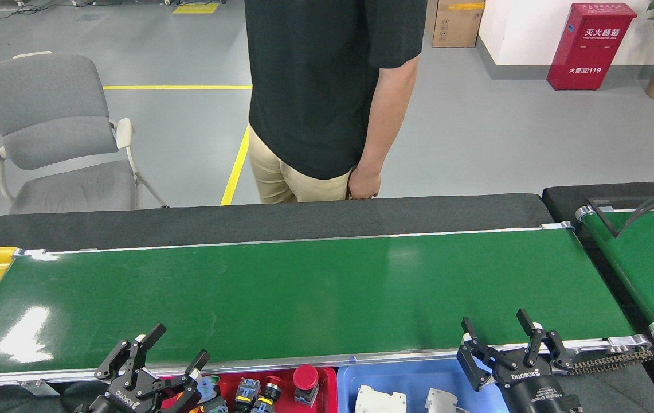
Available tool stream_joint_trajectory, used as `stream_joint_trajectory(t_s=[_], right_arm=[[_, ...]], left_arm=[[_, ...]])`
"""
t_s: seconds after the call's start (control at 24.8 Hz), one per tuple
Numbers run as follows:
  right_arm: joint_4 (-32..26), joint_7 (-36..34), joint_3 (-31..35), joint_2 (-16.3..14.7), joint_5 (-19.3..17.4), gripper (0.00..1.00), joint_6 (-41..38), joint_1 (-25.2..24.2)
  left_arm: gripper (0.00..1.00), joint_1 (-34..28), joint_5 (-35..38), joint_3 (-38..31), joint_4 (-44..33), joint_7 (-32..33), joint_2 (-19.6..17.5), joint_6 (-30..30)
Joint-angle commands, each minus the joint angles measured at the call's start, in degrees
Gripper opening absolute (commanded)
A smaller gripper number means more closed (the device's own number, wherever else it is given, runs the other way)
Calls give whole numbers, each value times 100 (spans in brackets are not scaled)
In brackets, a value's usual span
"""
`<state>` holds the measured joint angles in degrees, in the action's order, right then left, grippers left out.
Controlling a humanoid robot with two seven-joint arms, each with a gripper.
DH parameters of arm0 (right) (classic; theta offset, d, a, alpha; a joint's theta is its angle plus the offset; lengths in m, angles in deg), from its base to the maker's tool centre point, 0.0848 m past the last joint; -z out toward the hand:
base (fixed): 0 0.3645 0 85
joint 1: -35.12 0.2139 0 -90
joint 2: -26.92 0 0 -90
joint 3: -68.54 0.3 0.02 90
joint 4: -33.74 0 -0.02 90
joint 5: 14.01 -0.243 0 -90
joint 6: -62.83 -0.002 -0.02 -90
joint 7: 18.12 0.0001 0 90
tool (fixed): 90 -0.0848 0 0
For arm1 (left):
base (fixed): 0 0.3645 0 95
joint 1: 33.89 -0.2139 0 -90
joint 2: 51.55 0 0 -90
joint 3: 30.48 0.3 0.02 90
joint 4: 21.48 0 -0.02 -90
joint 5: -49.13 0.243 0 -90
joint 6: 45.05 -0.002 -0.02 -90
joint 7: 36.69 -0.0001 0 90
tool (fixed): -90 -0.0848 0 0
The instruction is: Pick switch part from conveyor to tray
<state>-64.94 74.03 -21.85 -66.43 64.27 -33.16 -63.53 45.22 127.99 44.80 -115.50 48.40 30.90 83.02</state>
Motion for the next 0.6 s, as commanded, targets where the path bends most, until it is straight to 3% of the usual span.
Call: stream_joint_trajectory(t_s=[0.0,0.24,0.56], right_arm=[[-64,-40,30,45,-15,99,19,39],[-82,-75,30,80,-15,99,10,4],[-143,-58,92,168,-15,99,19,13]], left_arm=[[100,-54,-20,-277,-99,-19,8,-379],[100,-695,59,-883,-257,-37,69,-2313],[100,-1258,33,-1411,-310,-37,78,-2375]])
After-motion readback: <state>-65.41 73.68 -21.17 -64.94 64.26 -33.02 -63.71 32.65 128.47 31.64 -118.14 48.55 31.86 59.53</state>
